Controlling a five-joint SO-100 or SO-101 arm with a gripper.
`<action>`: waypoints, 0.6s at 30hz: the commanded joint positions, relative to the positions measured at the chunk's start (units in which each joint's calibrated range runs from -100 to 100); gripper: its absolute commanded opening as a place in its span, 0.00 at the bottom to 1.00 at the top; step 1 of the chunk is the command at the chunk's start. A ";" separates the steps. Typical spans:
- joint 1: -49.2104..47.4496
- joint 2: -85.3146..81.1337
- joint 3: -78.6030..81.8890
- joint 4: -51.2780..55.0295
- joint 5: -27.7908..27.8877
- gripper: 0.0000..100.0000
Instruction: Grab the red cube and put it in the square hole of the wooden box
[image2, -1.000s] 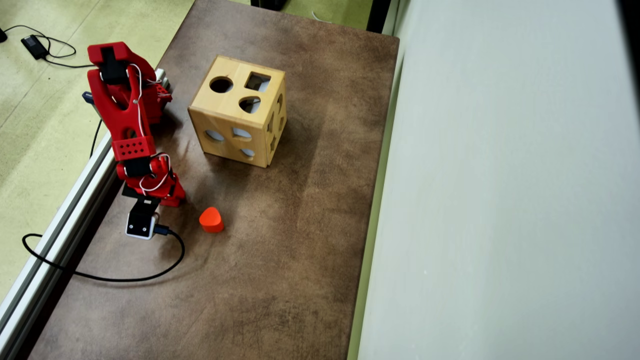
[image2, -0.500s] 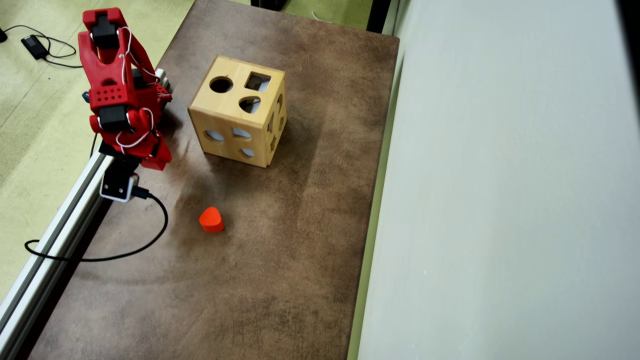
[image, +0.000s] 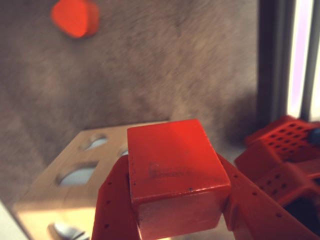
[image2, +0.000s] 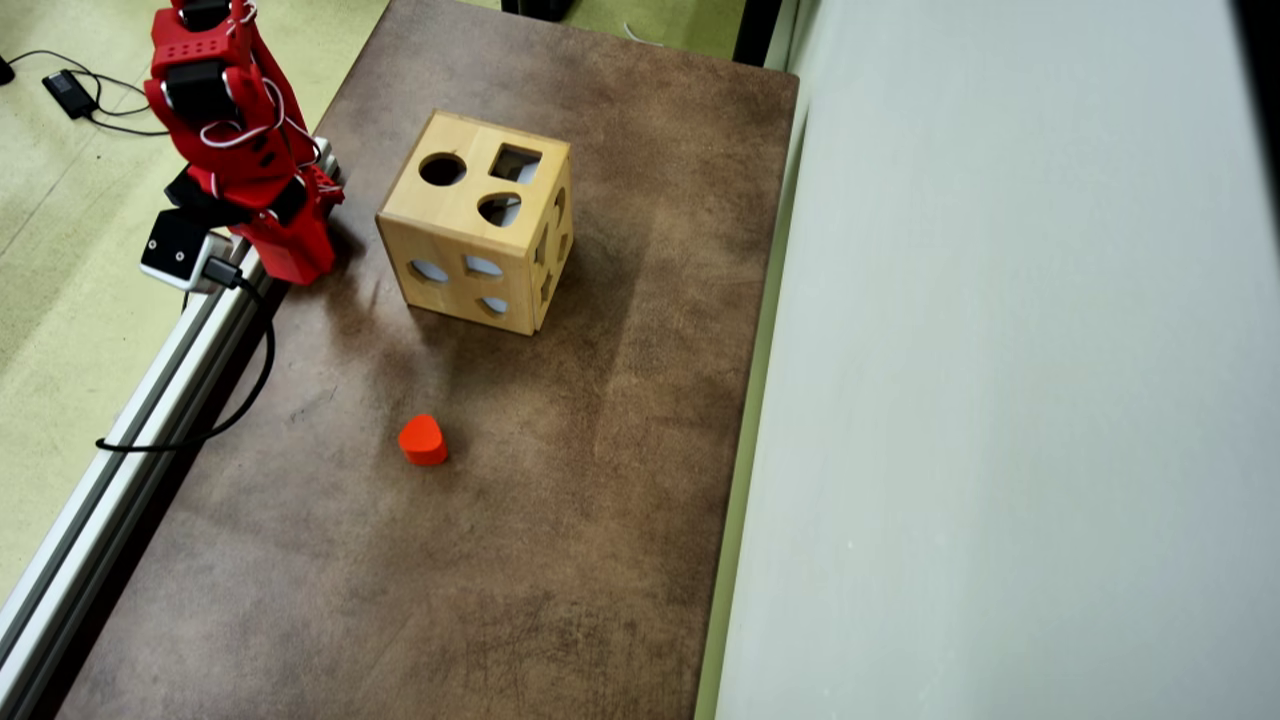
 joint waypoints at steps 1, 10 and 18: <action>-8.39 -2.57 -1.36 0.17 -4.05 0.02; -24.88 -1.55 -8.87 0.01 -12.16 0.02; -32.16 11.61 -15.49 -0.07 -18.32 0.02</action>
